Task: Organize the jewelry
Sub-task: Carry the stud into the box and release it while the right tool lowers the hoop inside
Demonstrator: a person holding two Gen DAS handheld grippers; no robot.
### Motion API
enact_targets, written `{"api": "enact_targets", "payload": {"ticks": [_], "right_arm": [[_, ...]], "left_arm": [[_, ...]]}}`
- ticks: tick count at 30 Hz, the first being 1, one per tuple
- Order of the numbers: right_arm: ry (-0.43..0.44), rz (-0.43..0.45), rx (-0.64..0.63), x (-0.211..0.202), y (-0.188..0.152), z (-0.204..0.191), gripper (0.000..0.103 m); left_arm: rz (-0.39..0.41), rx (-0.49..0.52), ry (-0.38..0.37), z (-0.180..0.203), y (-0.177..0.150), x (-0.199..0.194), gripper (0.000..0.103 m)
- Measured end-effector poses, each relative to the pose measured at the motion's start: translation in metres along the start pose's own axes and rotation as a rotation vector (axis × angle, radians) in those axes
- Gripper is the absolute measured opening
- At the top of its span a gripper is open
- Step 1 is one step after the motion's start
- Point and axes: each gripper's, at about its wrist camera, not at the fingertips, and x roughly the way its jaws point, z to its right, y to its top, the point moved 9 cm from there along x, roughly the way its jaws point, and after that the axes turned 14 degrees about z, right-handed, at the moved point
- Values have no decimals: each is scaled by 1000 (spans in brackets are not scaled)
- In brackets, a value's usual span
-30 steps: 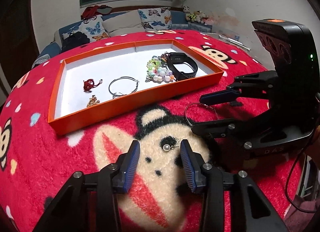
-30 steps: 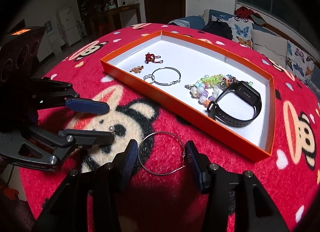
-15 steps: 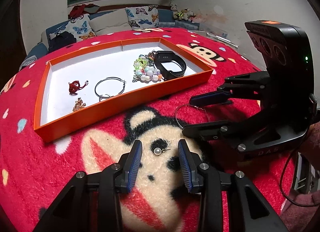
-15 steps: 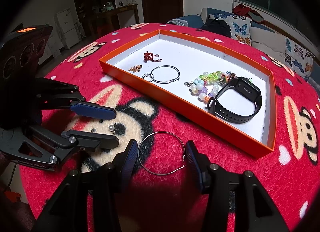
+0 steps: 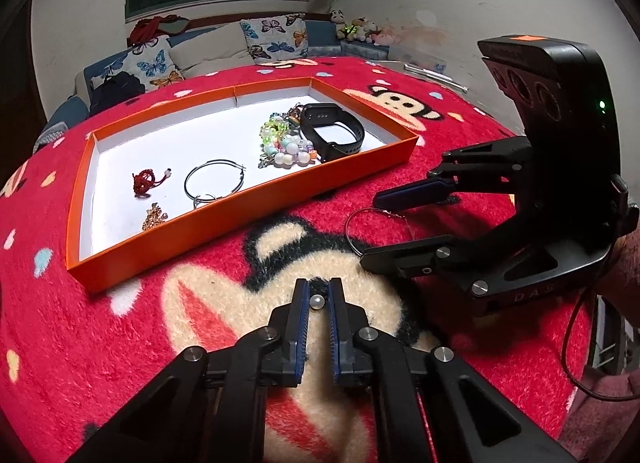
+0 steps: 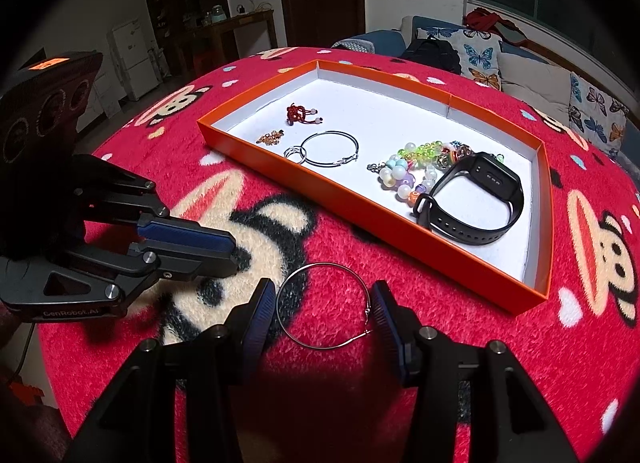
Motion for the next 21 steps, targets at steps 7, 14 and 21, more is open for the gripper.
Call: {"api": "enact_targets", "payload": {"ticks": [7, 14, 21], "right_arm": [[1, 18, 9, -7, 5, 1, 55], [-3, 91, 42, -16, 34, 8, 55], [-27, 129, 90, -5, 58, 25, 55]], "left_arm": [[24, -4, 22, -1, 6, -7, 9], [92, -19, 65, -17, 36, -23, 9], [135, -50, 118, -46, 70, -21, 9]]}}
